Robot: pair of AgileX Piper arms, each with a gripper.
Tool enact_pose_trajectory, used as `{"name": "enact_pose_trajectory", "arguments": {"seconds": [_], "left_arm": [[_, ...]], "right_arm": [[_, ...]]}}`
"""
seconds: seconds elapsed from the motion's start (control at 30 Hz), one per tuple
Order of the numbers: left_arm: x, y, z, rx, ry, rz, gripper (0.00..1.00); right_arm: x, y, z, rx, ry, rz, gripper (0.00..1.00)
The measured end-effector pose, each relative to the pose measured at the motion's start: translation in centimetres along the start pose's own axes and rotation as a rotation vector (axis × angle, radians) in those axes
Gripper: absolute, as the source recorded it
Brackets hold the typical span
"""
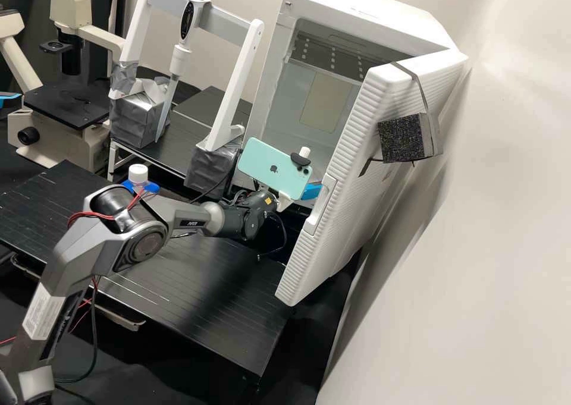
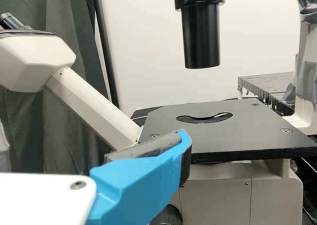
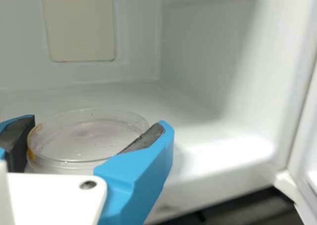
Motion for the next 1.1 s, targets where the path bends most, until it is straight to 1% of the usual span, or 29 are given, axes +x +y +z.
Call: {"name": "enact_pose_trajectory", "arguments": {"seconds": [0.03,0.13,0.17,0.3,0.47,0.5,0.53,0.6,0.67,0.73,0.83,0.93,1.1], "left_arm": [[0.0,0.0,0.0,0.0,0.0,0.0,1.0],[0.0,0.0,0.0,0.0,0.0,0.0,1.0],[0.0,0.0,0.0,0.0,0.0,0.0,1.0],[0.0,0.0,0.0,0.0,0.0,0.0,1.0],[0.0,0.0,0.0,0.0,0.0,0.0,1.0],[0.0,0.0,0.0,0.0,0.0,0.0,1.0],[0.0,0.0,0.0,0.0,0.0,0.0,1.0],[0.0,0.0,0.0,0.0,0.0,0.0,1.0],[0.0,0.0,0.0,0.0,0.0,0.0,1.0],[0.0,0.0,0.0,0.0,0.0,0.0,1.0],[0.0,0.0,0.0,0.0,0.0,0.0,1.0],[0.0,0.0,0.0,0.0,0.0,0.0,1.0],[0.0,0.0,0.0,0.0,0.0,0.0,1.0]], "right_arm": [[-0.7,0.4,-0.2,0.002,0.009,0.014,0.0],[-2.8,0.7,0.5,0.014,-0.016,0.023,0.0],[-3.5,0.8,0.7,0.018,-0.014,0.03,0.0],[-6.7,1.1,1.4,0.046,-0.019,0.066,0.0],[-10.1,1.2,1.8,0.052,0.007,0.112,0.0],[-10.9,1.3,1.7,0.045,0.022,0.127,0.0],[-11.5,1.1,1.9,0.044,0.022,0.129,0.0],[-13.2,0.8,1.8,0.048,0.048,0.148,0.0],[-14.7,0.4,1.6,0.038,0.073,0.158,0.0],[-16.1,-0.3,1.1,0.029,0.109,0.154,0.0],[-18.2,-1.5,0.2,0.009,0.158,0.128,0.0],[-20.1,-3.1,-1.5,0.0,0.23,0.078,0.0],[-22.5,-5.9,-5.8,-0.017,0.413,-0.019,0.0]]}}
